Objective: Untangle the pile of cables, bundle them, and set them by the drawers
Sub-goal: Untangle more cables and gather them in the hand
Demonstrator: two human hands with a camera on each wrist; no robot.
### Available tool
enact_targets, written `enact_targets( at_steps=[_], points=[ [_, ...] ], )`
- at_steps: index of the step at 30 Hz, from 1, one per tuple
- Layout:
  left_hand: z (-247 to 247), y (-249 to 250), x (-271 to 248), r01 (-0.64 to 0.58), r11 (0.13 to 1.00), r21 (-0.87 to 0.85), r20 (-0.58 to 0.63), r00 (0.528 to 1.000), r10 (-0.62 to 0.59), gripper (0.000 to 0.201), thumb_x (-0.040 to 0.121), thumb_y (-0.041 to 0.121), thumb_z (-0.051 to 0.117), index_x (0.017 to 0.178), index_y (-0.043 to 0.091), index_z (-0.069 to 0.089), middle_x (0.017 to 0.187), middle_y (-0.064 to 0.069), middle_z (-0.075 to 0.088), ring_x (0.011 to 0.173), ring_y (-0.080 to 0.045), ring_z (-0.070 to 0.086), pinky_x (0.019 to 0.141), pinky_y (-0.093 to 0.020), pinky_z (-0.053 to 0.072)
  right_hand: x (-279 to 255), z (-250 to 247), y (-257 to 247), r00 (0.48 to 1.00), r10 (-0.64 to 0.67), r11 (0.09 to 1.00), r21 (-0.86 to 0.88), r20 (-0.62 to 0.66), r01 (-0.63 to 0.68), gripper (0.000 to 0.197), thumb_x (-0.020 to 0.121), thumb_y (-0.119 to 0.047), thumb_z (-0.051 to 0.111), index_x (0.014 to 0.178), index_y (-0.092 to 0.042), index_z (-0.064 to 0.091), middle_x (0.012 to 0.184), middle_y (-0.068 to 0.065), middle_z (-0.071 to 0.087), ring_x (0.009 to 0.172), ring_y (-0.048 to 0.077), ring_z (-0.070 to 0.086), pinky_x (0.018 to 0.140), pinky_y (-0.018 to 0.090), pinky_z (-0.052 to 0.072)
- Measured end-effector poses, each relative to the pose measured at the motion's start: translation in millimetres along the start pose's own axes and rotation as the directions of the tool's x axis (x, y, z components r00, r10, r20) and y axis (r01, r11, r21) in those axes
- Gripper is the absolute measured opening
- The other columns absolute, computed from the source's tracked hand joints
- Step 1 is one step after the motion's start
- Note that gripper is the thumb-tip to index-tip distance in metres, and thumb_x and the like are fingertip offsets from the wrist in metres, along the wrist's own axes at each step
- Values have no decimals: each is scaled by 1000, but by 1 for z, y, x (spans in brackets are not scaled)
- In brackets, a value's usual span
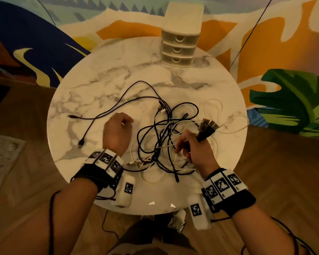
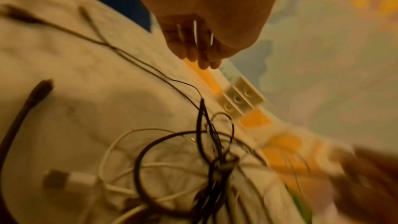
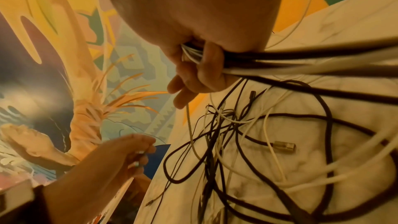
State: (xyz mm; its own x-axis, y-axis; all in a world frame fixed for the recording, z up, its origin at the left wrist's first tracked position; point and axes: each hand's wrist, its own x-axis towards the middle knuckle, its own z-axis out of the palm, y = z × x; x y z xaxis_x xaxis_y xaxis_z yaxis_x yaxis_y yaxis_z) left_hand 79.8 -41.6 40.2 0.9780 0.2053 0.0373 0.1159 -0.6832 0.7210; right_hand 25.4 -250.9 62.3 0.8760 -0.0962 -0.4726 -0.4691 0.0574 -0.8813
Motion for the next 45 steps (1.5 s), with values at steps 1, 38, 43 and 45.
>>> enact_targets(
  at_steps=[1, 38, 43, 45],
  points=[
    [4, 7, -5, -82, 996, 32, 129, 989, 77, 18, 86, 4, 53, 86, 16, 66, 95, -3, 67, 83, -18, 60, 75, -24, 44, 0, 0, 1, 1000, 7, 1000, -9, -3, -7, 45, 100, -25, 39, 68, -1, 59, 60, 10, 60, 37, 4, 38, 37, 14, 27],
    [44, 14, -23, 692, 658, -298, 790, 566, -237, 26, 82, -8, 38, 95, 3, 58, 86, -12, 53, 73, -19, 47, 67, -30, 41, 18, 0, 89, 999, 28, 979, -201, 17, -24, 64, 98, -36, 41, 40, -14, 53, 47, 5, 55, 44, 9, 45, 60, 32, 35],
    [42, 14, -29, 596, 732, -330, 791, 598, -130, 25, 89, -4, 49, 114, -10, 53, 106, -21, 61, 94, -29, 59, 84, -40, 49, 32, -1, 88, 999, 47, 942, -334, -1, -44, 63, 97, -42, 42, 41, -13, 52, 43, 1, 55, 42, 4, 49, 59, 20, 40],
    [43, 11, -31, 436, 863, -254, 771, 631, -92, 16, 92, 6, 53, 107, 0, 58, 102, -16, 64, 92, -26, 62, 83, -39, 51, 37, 0, 90, 998, 55, 931, -362, 7, -49, 60, 96, -41, 45, 43, -14, 52, 44, 0, 56, 40, 2, 50, 51, 12, 38]
  ],
)
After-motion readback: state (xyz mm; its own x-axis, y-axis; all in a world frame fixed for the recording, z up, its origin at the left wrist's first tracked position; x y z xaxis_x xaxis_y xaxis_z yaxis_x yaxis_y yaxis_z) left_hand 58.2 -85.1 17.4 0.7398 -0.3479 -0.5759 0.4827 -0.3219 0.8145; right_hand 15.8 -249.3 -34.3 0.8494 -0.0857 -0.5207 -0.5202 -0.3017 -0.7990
